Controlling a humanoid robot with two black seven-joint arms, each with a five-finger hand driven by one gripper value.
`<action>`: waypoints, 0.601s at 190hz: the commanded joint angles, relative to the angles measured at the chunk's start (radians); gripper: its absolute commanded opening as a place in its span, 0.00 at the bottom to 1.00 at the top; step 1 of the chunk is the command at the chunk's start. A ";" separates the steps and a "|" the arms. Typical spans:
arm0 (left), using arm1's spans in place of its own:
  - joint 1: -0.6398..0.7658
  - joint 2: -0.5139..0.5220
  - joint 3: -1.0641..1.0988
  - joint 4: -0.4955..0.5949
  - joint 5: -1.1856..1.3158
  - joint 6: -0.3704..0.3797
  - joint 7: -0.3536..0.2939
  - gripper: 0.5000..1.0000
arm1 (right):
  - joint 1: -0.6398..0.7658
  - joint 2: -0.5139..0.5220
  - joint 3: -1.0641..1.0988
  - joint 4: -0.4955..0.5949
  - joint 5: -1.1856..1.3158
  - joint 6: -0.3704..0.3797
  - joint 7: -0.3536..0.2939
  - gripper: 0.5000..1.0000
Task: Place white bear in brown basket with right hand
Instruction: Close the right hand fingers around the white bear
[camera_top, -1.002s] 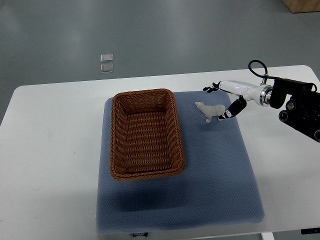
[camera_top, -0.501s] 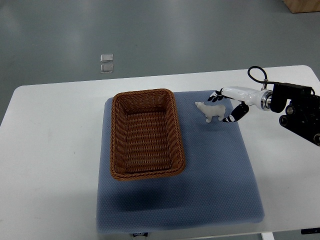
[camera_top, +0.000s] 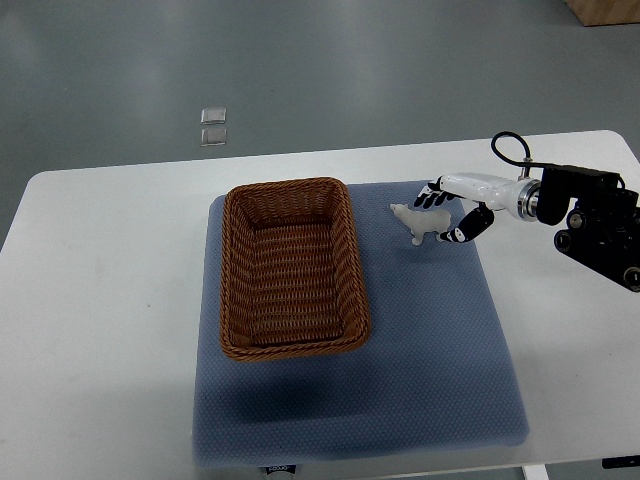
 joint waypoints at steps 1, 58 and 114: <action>-0.001 0.000 0.000 0.000 0.000 0.000 -0.001 1.00 | 0.000 0.001 0.000 0.001 0.000 0.000 0.000 0.50; -0.001 0.000 0.000 0.000 0.000 0.000 -0.001 1.00 | 0.001 0.001 -0.018 -0.001 -0.011 -0.005 -0.003 0.21; -0.001 0.000 -0.001 0.000 0.000 0.000 0.000 1.00 | 0.000 0.003 -0.018 -0.001 -0.011 -0.048 -0.006 0.00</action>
